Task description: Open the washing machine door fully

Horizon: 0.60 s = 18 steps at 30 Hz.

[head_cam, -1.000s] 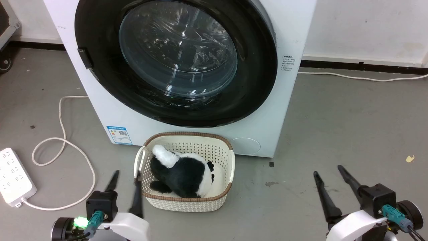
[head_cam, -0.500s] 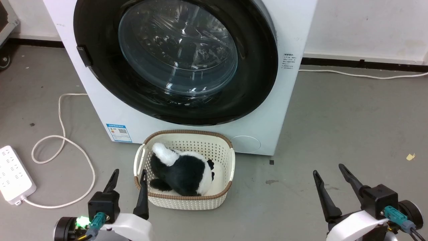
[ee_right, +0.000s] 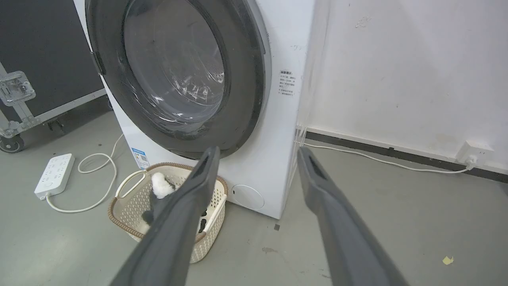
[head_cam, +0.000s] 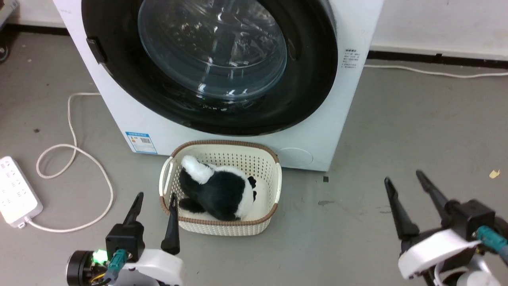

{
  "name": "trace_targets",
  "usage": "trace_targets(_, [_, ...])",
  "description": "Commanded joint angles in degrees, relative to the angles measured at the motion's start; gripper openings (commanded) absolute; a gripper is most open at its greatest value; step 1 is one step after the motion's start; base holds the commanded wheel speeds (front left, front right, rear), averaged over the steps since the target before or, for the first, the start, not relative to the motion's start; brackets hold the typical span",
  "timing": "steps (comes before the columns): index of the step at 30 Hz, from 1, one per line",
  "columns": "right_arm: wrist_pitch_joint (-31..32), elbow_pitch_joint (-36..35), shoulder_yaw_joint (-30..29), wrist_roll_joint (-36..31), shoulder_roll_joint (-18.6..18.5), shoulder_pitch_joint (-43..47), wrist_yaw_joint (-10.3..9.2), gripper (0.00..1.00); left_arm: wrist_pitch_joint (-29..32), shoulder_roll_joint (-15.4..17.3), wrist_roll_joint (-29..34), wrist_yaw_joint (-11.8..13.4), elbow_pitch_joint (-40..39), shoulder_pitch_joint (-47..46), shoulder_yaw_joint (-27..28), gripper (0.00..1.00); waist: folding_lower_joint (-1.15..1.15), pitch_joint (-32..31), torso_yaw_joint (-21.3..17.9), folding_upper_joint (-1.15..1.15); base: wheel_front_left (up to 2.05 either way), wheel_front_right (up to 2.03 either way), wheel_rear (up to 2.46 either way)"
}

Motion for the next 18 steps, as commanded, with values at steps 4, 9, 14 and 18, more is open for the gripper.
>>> trace_targets(4, [-0.47, -0.06, -0.08, 1.63, -1.40, -3.18, 0.01, 1.00, -0.93, 0.02, -0.64, 0.71, -0.65, -1.20, -0.33, 1.00, 0.00, 1.32, 0.22, 0.00, 0.00, 0.00, 0.00])
trace_targets(9, [-0.13, -0.26, -0.42, 3.80, -2.26, -6.40, 0.01, 1.00, -1.53, 0.02, -0.76, 0.94, -0.91, -1.75, -0.50, 1.00, 0.00, 2.88, 0.61, 0.00, 0.00, 0.00, 0.00])
trace_targets(14, [-0.17, -0.09, -0.51, 5.95, -3.58, -11.98, 0.02, 0.22, -2.37, 0.02, -0.91, 1.24, -1.25, -2.97, -0.88, 1.00, 0.00, 5.33, 1.12, 0.00, 0.00, 0.00, 0.00])
trace_targets(18, [-0.17, 0.85, -0.66, 7.69, -3.75, -15.36, 0.02, 0.00, -2.85, 0.02, -0.85, 1.33, -1.29, -3.34, -1.14, 1.00, 0.00, 6.52, 1.44, 0.00, 0.00, 0.00, 0.00])
